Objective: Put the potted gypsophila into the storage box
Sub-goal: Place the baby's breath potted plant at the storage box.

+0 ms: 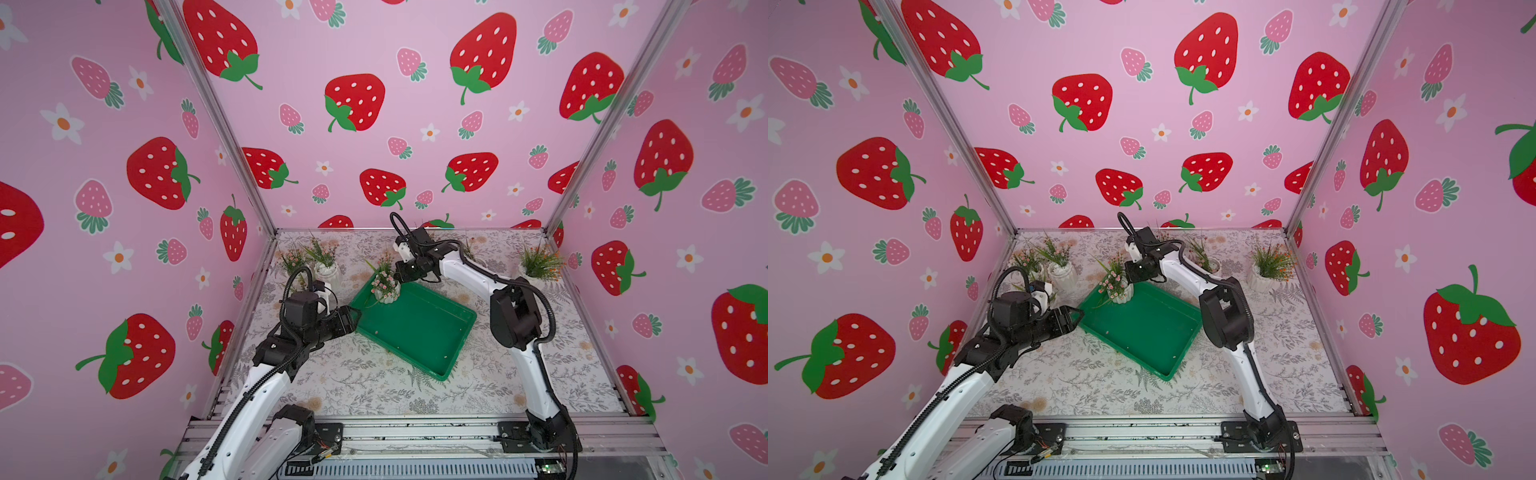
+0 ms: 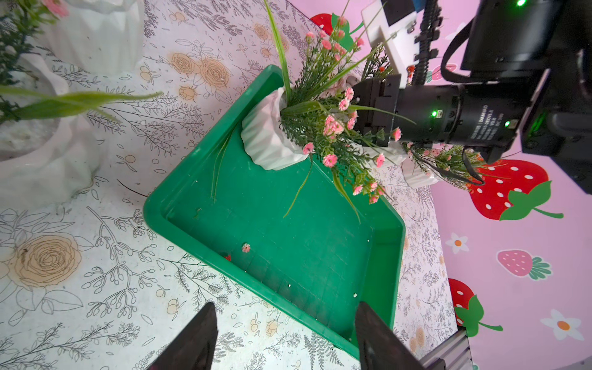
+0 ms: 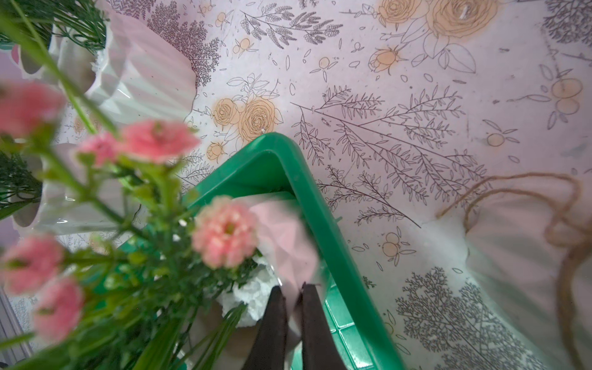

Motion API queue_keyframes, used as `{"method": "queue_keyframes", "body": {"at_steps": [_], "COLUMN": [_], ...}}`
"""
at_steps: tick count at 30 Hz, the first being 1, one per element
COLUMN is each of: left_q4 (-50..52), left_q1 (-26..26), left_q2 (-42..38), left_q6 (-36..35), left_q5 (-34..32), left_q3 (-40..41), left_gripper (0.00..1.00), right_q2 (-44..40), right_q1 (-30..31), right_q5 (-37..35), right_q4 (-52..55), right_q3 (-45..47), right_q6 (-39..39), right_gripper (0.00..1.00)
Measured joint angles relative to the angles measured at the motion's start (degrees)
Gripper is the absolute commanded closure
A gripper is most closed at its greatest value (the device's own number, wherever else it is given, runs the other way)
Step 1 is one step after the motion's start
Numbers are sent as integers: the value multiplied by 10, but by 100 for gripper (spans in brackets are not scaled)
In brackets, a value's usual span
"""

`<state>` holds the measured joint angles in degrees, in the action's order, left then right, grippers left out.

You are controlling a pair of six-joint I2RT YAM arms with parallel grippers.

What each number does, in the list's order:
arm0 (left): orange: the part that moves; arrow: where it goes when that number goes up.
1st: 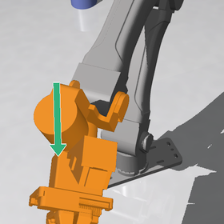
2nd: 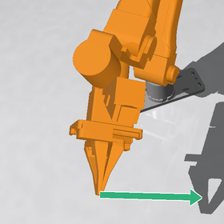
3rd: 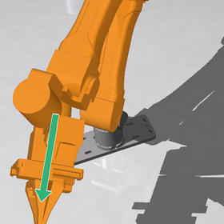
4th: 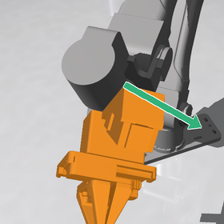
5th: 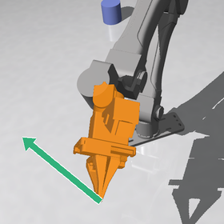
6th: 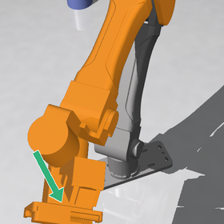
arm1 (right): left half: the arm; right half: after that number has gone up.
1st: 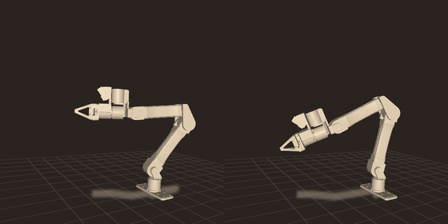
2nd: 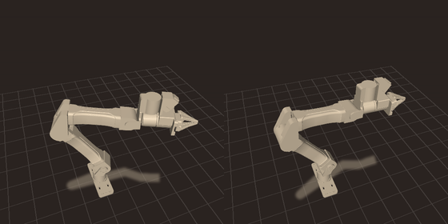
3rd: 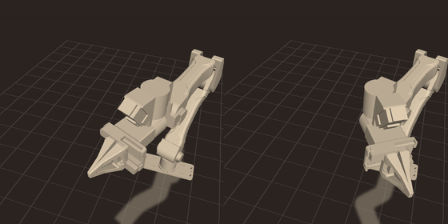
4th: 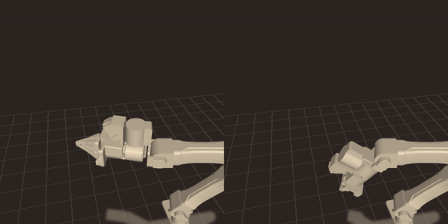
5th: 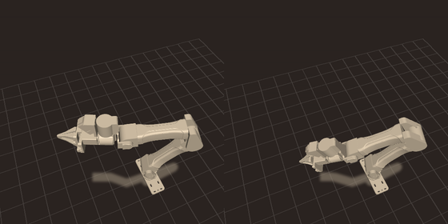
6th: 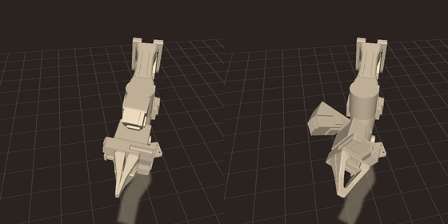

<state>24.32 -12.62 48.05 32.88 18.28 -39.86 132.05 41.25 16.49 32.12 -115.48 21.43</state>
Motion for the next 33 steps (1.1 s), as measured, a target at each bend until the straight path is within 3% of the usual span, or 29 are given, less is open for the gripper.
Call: {"method": "queue_keyframes", "body": {"at_steps": [11, 16, 27, 33], "left_q4": [1, 2, -46, -111], "left_q1": [0, 0, 0, -37], "left_q2": [0, -2, -20, -2], "left_q6": [0, 0, 0, 3], "left_q5": [0, -1, 54, 94], "left_q3": [0, 0, 5, 11], "left_gripper": [29, 29, 28, 29], "right_q2": [4, -17, -250, -388], "right_q1": [0, 0, -8, -37], "right_q5": [11, 13, 6, 16], "right_q4": [-2, -8, -45, -76], "right_q3": [-15, 5, 227, 374], "right_q6": [1, 0, -7, -7], "right_gripper": [69, 67, 67, 67]}}
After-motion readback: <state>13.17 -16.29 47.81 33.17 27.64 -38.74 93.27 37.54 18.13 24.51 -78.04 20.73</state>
